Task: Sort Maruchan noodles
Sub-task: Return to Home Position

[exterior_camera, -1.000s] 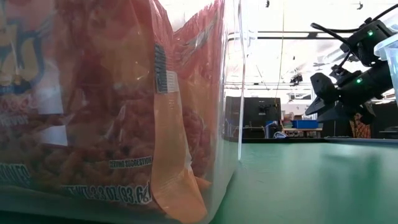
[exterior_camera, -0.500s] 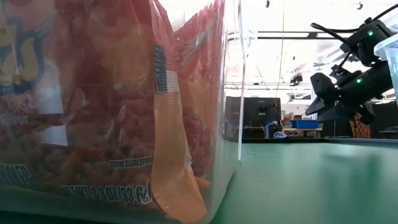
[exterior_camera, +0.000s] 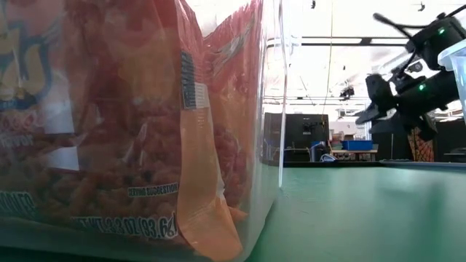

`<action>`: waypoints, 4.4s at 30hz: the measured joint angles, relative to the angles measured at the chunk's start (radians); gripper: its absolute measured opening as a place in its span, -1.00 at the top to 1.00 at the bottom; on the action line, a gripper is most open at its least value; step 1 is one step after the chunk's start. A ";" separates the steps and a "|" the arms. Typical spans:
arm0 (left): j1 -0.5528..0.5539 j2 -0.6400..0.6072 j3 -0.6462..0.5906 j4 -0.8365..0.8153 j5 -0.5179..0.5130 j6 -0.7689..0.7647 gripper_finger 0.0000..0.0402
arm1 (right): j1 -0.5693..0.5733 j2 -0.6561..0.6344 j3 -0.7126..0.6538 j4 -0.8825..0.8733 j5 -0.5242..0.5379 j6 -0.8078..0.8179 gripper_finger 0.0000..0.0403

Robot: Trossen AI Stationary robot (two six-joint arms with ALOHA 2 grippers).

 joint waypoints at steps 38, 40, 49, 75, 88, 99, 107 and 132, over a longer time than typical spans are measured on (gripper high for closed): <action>0.016 0.014 -0.002 -0.037 0.073 0.222 0.72 | 0.000 -0.258 0.000 -0.001 0.000 0.000 -0.01; 0.028 0.018 -0.003 -0.038 0.085 0.263 0.72 | 0.000 -0.258 0.000 -0.001 0.000 0.000 -0.01; 0.122 -0.008 -0.054 -0.044 0.242 0.437 0.72 | 0.000 -0.258 0.000 -0.001 0.000 0.000 -0.01; 0.197 -0.493 -0.897 0.936 0.415 0.052 0.72 | 0.000 -0.258 0.000 -0.001 0.000 0.000 -0.01; 0.197 -0.505 -0.978 1.104 0.384 0.052 0.72 | 0.000 -0.257 0.000 -0.001 0.000 0.000 -0.01; 0.197 -0.509 -0.978 1.124 0.385 0.052 0.72 | 0.000 -0.257 0.000 -0.001 0.000 0.000 -0.01; 0.197 -0.534 -0.979 1.231 0.385 0.052 0.72 | 0.000 -0.257 0.000 -0.001 0.000 0.000 -0.01; 0.197 -0.843 -0.979 0.925 0.386 0.052 0.72 | 0.000 -0.257 0.000 -0.001 0.000 0.000 -0.01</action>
